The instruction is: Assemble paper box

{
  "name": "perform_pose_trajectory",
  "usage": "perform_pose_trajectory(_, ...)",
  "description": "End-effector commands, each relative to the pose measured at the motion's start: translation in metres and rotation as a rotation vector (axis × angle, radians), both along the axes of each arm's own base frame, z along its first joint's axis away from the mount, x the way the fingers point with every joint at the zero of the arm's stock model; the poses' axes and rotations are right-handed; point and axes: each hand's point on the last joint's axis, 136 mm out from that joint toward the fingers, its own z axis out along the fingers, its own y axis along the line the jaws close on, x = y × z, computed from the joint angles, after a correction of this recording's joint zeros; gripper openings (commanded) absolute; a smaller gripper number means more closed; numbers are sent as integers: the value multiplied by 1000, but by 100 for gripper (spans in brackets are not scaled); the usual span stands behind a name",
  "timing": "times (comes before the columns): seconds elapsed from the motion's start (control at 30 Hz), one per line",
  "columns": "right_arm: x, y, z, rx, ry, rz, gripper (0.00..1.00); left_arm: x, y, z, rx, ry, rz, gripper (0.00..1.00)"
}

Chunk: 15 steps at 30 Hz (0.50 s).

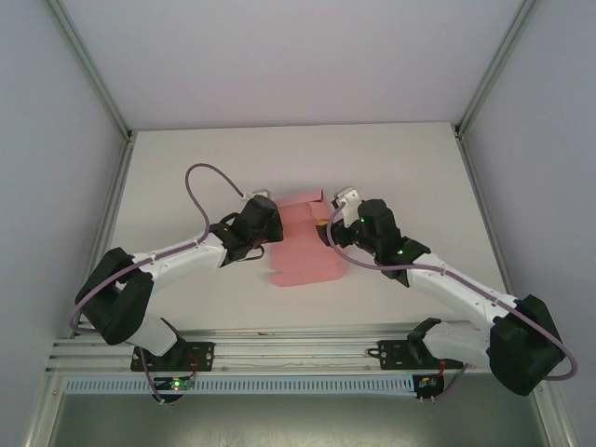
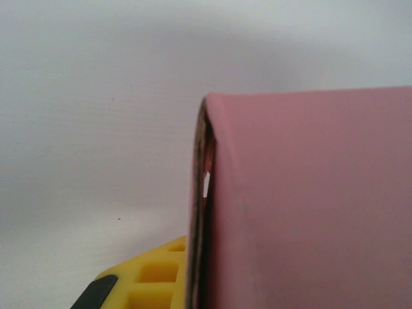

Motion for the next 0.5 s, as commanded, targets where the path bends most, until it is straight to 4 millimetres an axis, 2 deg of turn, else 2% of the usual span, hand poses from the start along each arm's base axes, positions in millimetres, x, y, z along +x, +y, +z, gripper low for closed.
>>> perform_pose_trajectory(0.0, 15, 9, 12, 10, -33, 33, 77, 4, -5, 6, -17, -6, -27, 0)
perform_pose_trajectory(0.07, 24, 9, 9, 6, -22, 27, 72, 3, -6, 6, -17, -4, -35, 0)
perform_pose_trajectory(0.2, 38, 5, 2, -3, -3, -19, 41, 1, -4, 5, -13, -4, -30, 0)
perform_pose_trajectory(0.27, 44, -1, -2, -24, -6, -62, 29, 1, -3, 5, -12, -3, -29, 0)
perform_pose_trajectory(0.37, 56, -20, -5, -57, -27, -215, 19, 1, -3, 3, -20, 11, -8, 0)
perform_pose_trajectory(0.47, 66, -46, -6, -94, -86, -435, 7, 2, 4, -4, -17, 63, 88, 0)
